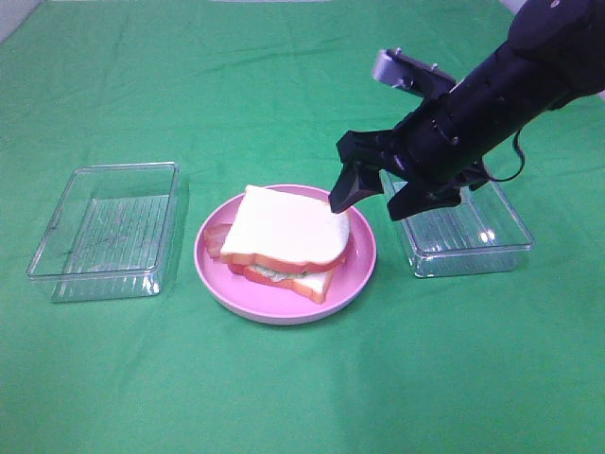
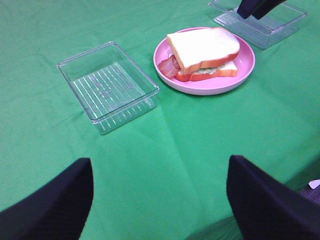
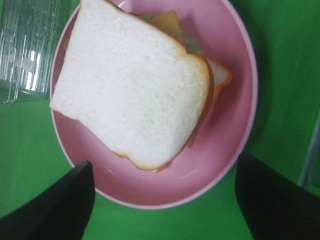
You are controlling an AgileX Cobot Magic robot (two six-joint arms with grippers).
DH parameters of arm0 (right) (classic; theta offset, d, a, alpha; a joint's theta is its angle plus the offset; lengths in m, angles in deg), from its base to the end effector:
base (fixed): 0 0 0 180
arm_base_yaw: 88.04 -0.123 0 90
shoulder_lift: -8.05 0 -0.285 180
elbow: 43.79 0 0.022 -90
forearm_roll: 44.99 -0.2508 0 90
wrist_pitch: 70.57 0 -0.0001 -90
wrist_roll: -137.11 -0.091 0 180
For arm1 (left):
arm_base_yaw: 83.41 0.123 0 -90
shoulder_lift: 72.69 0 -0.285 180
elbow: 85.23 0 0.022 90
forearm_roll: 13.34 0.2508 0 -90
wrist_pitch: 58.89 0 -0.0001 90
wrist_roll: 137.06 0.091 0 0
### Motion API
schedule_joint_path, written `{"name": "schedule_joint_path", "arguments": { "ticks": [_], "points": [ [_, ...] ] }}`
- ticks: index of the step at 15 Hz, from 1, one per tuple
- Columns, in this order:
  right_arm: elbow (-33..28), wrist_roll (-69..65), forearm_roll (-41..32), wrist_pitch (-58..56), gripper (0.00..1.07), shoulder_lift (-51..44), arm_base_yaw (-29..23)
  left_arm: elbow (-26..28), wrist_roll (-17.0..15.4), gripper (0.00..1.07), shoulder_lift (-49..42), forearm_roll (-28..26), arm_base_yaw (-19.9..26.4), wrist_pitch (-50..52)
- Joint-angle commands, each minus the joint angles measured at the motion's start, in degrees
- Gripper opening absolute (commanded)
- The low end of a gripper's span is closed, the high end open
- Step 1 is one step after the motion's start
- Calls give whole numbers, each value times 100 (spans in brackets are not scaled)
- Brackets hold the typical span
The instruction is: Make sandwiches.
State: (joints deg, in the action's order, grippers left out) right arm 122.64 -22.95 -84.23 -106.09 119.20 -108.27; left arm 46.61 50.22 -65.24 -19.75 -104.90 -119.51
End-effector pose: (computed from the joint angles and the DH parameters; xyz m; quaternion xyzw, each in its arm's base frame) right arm 0.3253 0.1556 0.1882 -0.0972 0.9525 0.2395 0.1610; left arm -0.0095 -0.0058 0.2799 0.2130 0.8206 -0.1207 0.5164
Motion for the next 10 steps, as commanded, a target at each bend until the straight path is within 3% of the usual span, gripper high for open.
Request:
{"name": "schedule_joint_path", "arguments": {
  "ticks": [1,3,5,9,10],
  "points": [
    [-23,-1054,1736,-556,73,-808,11,-34,-23,71,-74,-17,11,63],
    [-183,-1501,2607,-991,73,-1346,11,-34,-23,71,-74,-17,11,63],
    [-510,-1639,2916,-1112,73,-1811,11,-34,-23,71,-74,-17,11,63],
    [-1730,-1702,3209,-1324,73,-3638,11,-34,-23,71,-74,-17,11,63],
    [-2240,-1702,3272,-1748,73,-4589,11,-34,-23,71,-74,-17,11,63]
  ]
}}
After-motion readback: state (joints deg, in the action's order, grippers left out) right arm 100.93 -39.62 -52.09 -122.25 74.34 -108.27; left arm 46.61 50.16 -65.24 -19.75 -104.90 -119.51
